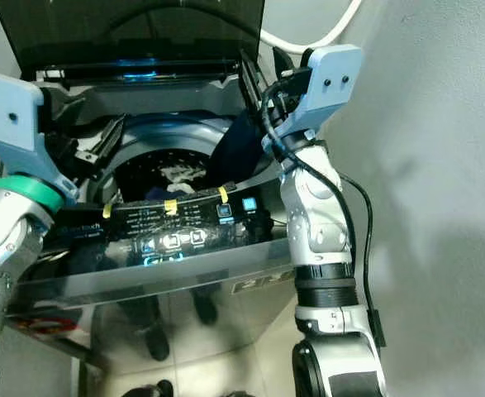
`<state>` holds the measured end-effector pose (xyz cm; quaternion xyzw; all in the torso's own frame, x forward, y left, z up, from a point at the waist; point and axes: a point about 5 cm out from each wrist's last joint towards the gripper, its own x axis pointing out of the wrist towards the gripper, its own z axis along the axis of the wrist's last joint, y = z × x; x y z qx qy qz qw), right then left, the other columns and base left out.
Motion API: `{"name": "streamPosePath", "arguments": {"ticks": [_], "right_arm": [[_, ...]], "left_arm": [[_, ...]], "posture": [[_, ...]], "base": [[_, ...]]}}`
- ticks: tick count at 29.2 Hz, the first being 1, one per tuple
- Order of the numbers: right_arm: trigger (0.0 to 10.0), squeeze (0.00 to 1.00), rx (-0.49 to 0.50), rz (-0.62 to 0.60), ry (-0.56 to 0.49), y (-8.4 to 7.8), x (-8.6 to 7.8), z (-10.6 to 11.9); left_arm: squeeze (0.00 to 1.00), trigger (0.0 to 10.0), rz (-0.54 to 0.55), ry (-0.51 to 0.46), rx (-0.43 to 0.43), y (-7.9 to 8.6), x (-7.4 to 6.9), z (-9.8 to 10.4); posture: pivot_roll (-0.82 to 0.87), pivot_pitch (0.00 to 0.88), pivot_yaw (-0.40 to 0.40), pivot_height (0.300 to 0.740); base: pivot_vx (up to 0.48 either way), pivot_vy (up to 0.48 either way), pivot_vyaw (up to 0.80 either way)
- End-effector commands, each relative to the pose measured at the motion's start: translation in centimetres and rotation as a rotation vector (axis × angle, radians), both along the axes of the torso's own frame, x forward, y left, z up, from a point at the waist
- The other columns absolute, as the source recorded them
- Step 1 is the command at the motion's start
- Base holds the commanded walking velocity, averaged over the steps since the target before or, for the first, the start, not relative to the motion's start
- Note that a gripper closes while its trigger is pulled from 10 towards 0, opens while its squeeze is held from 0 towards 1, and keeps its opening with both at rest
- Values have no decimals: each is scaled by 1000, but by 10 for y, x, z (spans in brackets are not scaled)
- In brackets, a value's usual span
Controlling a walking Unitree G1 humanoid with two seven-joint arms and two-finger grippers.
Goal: Clothes washing
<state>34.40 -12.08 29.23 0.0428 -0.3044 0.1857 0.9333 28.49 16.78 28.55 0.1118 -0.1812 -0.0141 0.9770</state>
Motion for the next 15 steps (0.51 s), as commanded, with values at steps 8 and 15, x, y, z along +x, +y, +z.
{"name": "streamPosePath", "arguments": {"ticks": [8,15], "right_arm": [[10000,0,47,-161,-23,-15,-3,6],[10000,0,53,-230,-22,-19,-3,7]], "left_arm": [[0,10000,166,-55,-4,20,4,12],[0,10000,149,-98,-9,13,13,23]], "posture": [[113,52,29,740],[105,49,27,740]], "base": [[0,0,0],[0,0,0]]}}
